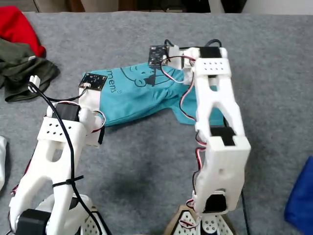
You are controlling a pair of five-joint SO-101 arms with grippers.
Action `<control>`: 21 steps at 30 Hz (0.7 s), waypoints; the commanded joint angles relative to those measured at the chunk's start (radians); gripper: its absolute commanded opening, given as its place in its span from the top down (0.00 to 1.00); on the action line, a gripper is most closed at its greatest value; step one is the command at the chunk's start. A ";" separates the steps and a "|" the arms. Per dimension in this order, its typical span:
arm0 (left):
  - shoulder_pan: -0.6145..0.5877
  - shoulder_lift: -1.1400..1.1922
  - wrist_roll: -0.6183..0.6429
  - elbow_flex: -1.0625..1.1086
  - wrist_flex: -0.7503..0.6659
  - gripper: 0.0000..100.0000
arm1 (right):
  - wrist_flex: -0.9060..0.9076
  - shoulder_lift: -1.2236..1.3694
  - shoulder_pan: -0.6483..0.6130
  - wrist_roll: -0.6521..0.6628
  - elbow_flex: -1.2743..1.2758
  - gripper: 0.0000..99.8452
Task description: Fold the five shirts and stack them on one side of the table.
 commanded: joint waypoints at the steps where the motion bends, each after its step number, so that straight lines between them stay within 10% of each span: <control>1: -0.006 -0.027 -0.009 -0.032 0.009 0.98 | 0.023 0.044 -0.021 0.017 -0.145 0.98; 12: -0.008 -0.027 -0.009 -0.032 0.009 0.98 | 0.232 0.096 0.008 0.021 -0.374 0.67; 21: -0.006 -0.027 -0.009 -0.032 0.006 0.98 | 0.611 0.097 0.036 0.015 -0.650 0.77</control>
